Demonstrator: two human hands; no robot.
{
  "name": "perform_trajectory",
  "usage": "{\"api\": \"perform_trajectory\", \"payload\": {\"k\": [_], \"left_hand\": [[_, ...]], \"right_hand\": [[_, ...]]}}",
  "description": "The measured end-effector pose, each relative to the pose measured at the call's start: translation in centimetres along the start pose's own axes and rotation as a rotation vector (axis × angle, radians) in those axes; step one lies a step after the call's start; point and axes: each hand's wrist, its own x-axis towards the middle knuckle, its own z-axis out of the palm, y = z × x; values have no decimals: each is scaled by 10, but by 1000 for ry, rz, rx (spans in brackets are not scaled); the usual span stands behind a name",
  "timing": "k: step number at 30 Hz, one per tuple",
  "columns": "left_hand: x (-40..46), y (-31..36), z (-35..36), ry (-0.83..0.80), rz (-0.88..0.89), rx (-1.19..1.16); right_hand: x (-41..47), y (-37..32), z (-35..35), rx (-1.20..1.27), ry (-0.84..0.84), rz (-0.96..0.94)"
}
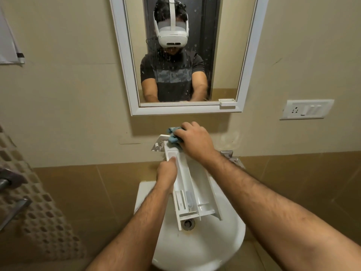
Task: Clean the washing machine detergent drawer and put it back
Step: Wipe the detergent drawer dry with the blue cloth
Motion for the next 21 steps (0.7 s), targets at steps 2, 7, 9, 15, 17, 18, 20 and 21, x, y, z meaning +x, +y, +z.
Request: {"api": "perform_trajectory", "payload": {"k": [2,7,9,15,17,18,20,21], "left_hand": [[0,-1,9,-10,7,48],[-4,-4,16,-5,5,40],[-5,-4,14,-8,10,-41],[3,-6,3,-20,-12,-241],[5,-8,3,-18,-9,-261],[5,-8,4,-18,-11,-269],[4,-7,8,-26,-12,-280],[5,-7,11,-21,-10,-288]], "right_hand": [[5,-18,-4,-9,37,-69],[6,-21,-10,16,84,-115],[2,-11,-10,42,75,-102],[-20,45,-1,79,36,54],[-25,63,2,98,35,86],[-27,70,3,109,33,101],[-32,84,6,136,26,149],[-36,90,7,152,20,185]]}}
